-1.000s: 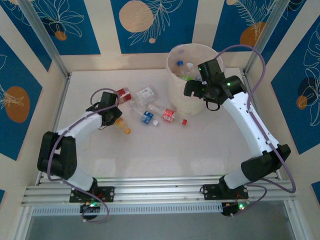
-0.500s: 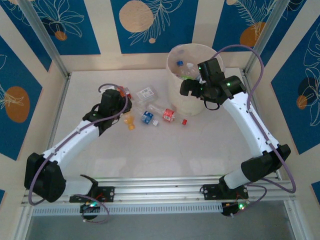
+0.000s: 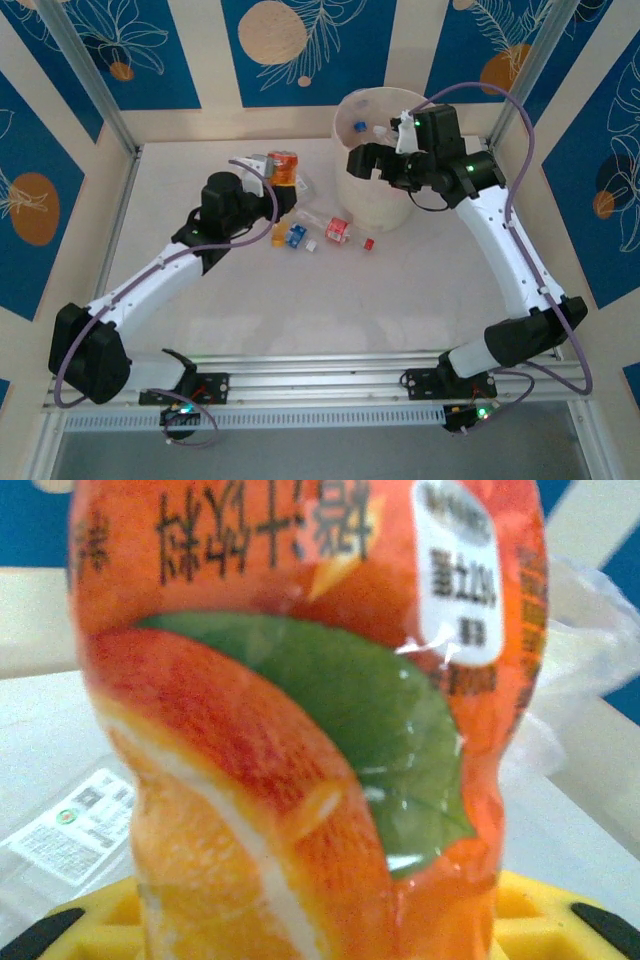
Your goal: Put the plastic bottles in the bin
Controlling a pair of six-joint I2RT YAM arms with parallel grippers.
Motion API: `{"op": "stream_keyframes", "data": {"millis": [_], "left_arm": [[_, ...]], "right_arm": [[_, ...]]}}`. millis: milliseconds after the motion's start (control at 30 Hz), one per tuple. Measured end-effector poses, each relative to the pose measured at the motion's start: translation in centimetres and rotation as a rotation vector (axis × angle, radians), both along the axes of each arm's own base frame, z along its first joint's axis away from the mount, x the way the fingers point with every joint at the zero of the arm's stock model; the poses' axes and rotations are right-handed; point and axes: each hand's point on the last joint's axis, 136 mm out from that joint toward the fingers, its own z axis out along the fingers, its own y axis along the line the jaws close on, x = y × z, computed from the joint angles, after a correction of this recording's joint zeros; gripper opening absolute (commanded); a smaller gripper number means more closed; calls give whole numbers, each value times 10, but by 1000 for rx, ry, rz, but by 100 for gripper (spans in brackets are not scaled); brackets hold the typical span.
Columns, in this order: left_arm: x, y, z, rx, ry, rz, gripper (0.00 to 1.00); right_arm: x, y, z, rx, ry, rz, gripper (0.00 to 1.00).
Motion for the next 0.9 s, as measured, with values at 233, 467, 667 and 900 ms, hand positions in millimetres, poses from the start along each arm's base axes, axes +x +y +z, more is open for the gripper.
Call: {"op": "stream_keyframes", "data": {"millis": [233, 467, 667, 900], "left_arm": [[-22, -29, 9, -18, -43, -210, 34], [-38, -51, 34, -50, -97, -345, 35], [-47, -62, 40, -59, -111, -405, 35], [-52, -67, 45, -64, -118, -427, 36]], "right_arm": [[-10, 27, 22, 86, -70, 154, 99], [-20, 58, 32, 107, -116, 285, 100], [-24, 82, 26, 99, -115, 365, 95], [-24, 101, 12, 89, -84, 408, 84]]}}
